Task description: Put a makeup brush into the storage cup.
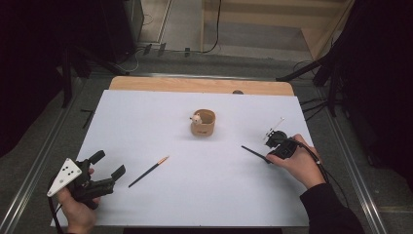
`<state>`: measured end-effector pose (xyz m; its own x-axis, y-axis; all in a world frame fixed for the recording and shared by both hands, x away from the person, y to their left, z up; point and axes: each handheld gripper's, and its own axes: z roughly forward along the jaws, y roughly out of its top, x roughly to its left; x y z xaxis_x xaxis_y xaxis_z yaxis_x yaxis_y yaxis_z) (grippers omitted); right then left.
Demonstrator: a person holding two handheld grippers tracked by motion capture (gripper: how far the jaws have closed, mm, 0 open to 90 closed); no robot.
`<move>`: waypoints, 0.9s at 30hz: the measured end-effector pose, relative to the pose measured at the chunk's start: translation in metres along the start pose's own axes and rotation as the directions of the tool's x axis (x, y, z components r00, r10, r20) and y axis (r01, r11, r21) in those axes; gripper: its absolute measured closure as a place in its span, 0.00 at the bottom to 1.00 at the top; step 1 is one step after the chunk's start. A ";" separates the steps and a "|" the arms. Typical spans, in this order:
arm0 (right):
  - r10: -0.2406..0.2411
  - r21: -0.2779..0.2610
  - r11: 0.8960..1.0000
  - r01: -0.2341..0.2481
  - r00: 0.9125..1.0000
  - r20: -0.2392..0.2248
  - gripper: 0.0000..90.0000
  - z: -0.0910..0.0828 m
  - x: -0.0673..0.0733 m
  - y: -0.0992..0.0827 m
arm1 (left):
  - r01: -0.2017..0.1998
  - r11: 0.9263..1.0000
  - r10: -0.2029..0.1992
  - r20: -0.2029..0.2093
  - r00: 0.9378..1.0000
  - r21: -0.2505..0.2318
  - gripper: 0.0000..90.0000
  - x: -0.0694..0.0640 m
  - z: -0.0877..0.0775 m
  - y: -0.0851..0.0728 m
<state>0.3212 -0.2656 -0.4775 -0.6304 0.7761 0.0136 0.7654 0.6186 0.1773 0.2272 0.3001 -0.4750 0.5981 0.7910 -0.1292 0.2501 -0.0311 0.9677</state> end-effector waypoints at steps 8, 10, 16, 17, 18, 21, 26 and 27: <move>-0.020 -0.003 1.000 0.020 1.000 0.000 0.94 0.005 0.002 -0.003 | -0.005 1.000 0.005 0.004 1.000 0.005 0.09 -0.001 0.000 0.000; -0.012 -0.007 1.000 0.012 1.000 0.006 0.94 0.005 0.003 -0.004 | -0.002 1.000 0.002 0.000 1.000 0.005 0.09 -0.002 0.002 0.000; -0.023 -0.052 0.998 0.024 0.999 0.033 0.94 0.003 0.006 -0.009 | -0.034 0.999 0.034 -0.001 0.999 0.017 0.09 -0.012 0.008 0.005; -0.017 -0.066 0.998 0.020 0.999 0.036 0.94 0.002 0.007 -0.010 | -0.029 0.999 0.029 0.003 1.000 0.014 0.09 -0.012 0.010 0.007; -0.016 -0.086 0.996 0.019 0.999 0.038 0.94 0.001 0.008 -0.011 | -0.030 0.999 0.029 0.004 1.000 0.013 0.09 -0.013 0.011 0.008; -0.003 -0.131 0.991 0.008 0.999 0.036 0.94 -0.004 0.010 -0.013 | -0.036 0.999 0.036 0.011 0.999 0.012 0.09 -0.017 0.016 0.012; 0.010 -0.201 0.979 -0.003 0.999 0.034 0.94 -0.014 0.015 -0.016 | -0.052 0.998 0.051 0.033 0.998 0.021 0.09 -0.023 0.024 0.015; 0.004 -0.217 0.976 0.004 0.999 0.036 0.94 -0.016 0.016 -0.016 | -0.054 0.998 0.053 0.039 0.998 0.023 0.09 -0.024 0.026 0.016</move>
<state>0.2968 -0.2649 -0.4649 -0.6224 0.7824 -0.0210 0.7165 0.5803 0.3870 0.2368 0.2644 -0.4616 0.6400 0.7636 -0.0857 0.2350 -0.0884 0.9680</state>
